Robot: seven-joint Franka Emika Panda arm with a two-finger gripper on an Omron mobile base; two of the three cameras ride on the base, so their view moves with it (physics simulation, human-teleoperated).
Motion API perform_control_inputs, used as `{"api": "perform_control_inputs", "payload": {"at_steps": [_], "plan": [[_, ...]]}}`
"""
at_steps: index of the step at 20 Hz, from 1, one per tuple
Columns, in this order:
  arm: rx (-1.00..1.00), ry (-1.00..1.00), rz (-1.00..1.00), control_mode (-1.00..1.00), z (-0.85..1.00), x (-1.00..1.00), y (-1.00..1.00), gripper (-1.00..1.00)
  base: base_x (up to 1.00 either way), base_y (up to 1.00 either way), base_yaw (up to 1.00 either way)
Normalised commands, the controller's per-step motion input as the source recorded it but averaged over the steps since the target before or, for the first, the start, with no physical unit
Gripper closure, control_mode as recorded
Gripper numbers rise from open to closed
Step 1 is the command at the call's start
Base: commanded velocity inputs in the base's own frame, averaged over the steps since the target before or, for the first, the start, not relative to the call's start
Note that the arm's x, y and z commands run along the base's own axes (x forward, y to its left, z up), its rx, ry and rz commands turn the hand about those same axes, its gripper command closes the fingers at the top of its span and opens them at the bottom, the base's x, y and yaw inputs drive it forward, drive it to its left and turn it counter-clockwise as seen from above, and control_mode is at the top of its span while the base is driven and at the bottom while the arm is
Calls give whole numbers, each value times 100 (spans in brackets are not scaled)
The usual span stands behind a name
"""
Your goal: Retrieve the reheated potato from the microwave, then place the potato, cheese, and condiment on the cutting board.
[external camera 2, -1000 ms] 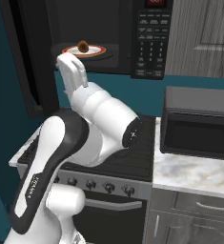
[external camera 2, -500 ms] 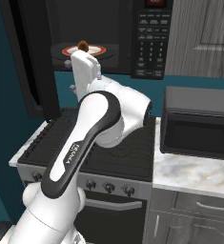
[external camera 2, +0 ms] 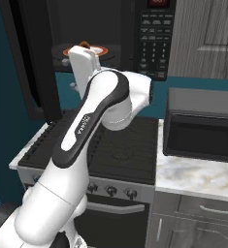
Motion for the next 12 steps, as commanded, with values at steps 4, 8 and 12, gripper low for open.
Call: {"api": "perform_control_inputs", "payload": {"at_steps": [4, 8, 12], "plan": [[-11, 0, 7, -100, 0, 14, 26, -100, 0, 0, 0], [-2, 0, 11, -100, 1, -5, 12, -100, 0, 0, 0], [0, 0, 21, -100, 1, -38, 11, -100, 0, 0, 0]]}}
